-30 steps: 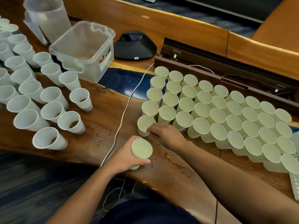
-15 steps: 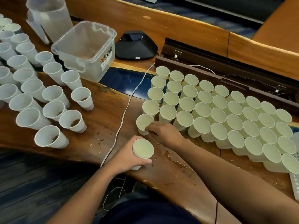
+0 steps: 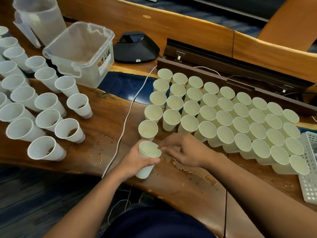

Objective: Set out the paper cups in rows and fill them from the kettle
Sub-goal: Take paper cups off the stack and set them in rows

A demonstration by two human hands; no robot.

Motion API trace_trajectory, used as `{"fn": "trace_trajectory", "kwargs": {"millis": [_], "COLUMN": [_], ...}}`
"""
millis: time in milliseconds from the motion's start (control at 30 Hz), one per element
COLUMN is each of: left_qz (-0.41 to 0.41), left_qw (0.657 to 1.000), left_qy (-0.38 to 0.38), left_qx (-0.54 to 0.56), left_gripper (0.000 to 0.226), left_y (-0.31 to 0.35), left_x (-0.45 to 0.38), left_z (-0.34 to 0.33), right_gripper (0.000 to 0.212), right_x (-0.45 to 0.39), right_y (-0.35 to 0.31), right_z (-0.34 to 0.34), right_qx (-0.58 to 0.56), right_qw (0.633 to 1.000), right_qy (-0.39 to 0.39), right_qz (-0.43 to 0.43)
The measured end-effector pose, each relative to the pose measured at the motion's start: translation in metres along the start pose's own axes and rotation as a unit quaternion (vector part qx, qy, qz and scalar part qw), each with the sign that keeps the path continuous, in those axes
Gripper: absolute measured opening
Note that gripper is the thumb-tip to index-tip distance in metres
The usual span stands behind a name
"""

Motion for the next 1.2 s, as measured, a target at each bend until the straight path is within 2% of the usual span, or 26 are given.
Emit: {"fn": "trace_trajectory", "kwargs": {"millis": [133, 367, 500, 600, 833, 1200], "left_qz": [0.007, -0.011, -0.018, -0.014, -0.004, -0.016], "left_qw": [0.998, 0.996, 0.995, 0.995, 0.992, 0.987], "left_qy": [-0.056, -0.086, -0.096, -0.096, -0.12, -0.146], "left_qx": [0.009, -0.02, -0.023, -0.027, -0.037, -0.059], "left_gripper": [0.075, 0.075, 0.059, 0.07, 0.079, 0.072], "left_y": [0.011, 0.034, 0.042, 0.037, 0.028, 0.043], "left_x": [-0.008, -0.018, -0.021, -0.022, -0.021, -0.024], "left_z": [-0.011, -0.031, -0.036, -0.038, -0.044, -0.05], "right_gripper": [0.027, 0.025, 0.023, 0.023, 0.023, 0.032], "right_x": [0.021, 0.028, 0.033, 0.037, 0.047, 0.052], "right_y": [-0.001, 0.002, 0.001, 0.003, 0.005, 0.011], "right_z": [0.008, 0.018, 0.025, 0.024, 0.021, 0.026], "right_qx": [0.014, 0.059, 0.064, 0.062, 0.058, 0.025], "right_qw": [0.999, 0.997, 0.997, 0.997, 0.996, 0.996], "right_qy": [-0.051, -0.034, -0.029, -0.024, -0.021, -0.011], "right_qz": [0.005, -0.046, -0.044, -0.047, -0.059, -0.091]}}
Point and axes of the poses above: each hand's wrist, its own x-axis away from the middle knuckle, its own z-axis out of the back of the hand, y = z × x, the point moved 1 cm from there along -x, towards the middle knuckle, and after that the axes turned 2 degrees about z, right-handed, at the moved point
